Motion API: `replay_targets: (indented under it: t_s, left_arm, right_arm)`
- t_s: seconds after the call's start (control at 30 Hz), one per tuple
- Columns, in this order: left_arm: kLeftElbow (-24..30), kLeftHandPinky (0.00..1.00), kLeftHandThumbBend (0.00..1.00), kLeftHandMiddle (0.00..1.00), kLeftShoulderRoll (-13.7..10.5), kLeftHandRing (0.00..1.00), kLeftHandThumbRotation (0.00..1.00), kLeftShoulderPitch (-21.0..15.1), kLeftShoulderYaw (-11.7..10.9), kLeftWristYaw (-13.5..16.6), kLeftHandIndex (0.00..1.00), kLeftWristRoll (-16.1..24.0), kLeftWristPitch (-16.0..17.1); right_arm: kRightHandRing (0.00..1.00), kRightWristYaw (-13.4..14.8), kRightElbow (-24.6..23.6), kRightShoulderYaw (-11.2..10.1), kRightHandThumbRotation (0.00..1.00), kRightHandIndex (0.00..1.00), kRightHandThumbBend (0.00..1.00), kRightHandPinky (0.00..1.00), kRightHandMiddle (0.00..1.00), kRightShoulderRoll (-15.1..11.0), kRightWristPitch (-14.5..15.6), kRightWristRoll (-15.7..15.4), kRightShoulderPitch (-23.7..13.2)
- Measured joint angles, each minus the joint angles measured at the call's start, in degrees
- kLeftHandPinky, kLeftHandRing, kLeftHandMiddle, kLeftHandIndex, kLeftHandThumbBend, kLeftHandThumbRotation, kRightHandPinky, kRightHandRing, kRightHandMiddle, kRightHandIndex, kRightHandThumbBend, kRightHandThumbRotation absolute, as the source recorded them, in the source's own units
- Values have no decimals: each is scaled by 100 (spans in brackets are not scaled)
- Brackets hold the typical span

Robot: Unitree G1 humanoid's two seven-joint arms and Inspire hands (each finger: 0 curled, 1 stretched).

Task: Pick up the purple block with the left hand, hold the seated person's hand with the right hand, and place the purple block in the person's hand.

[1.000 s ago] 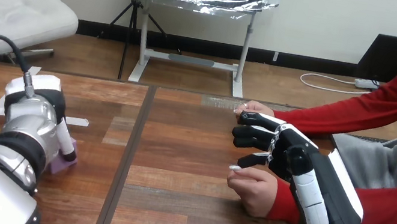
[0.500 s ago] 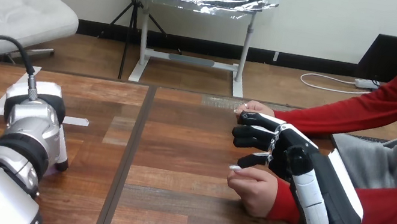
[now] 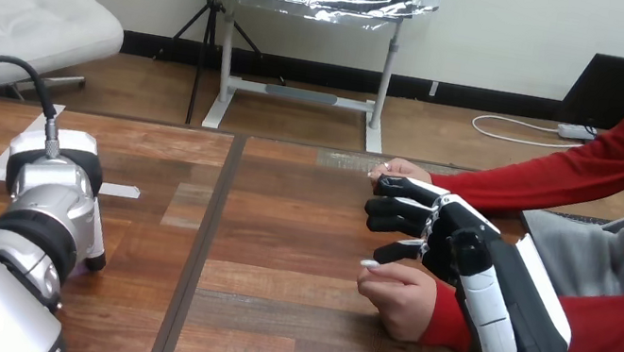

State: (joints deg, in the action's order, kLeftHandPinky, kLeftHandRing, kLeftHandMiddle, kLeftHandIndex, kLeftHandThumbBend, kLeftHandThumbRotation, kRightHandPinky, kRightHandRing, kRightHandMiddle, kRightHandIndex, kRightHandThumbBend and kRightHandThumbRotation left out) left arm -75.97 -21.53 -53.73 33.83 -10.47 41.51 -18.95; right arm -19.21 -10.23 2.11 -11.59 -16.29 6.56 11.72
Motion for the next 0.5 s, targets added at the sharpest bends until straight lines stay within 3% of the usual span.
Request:
replay_targets:
  t_s: [0.5]
  left_arm:
    - [-8,52,86,79,1,79,14,0,120,-95,68,11,-20]
  right_arm:
    - [73,0,0,0,100,76,84,61,74,-1,0,2,0]
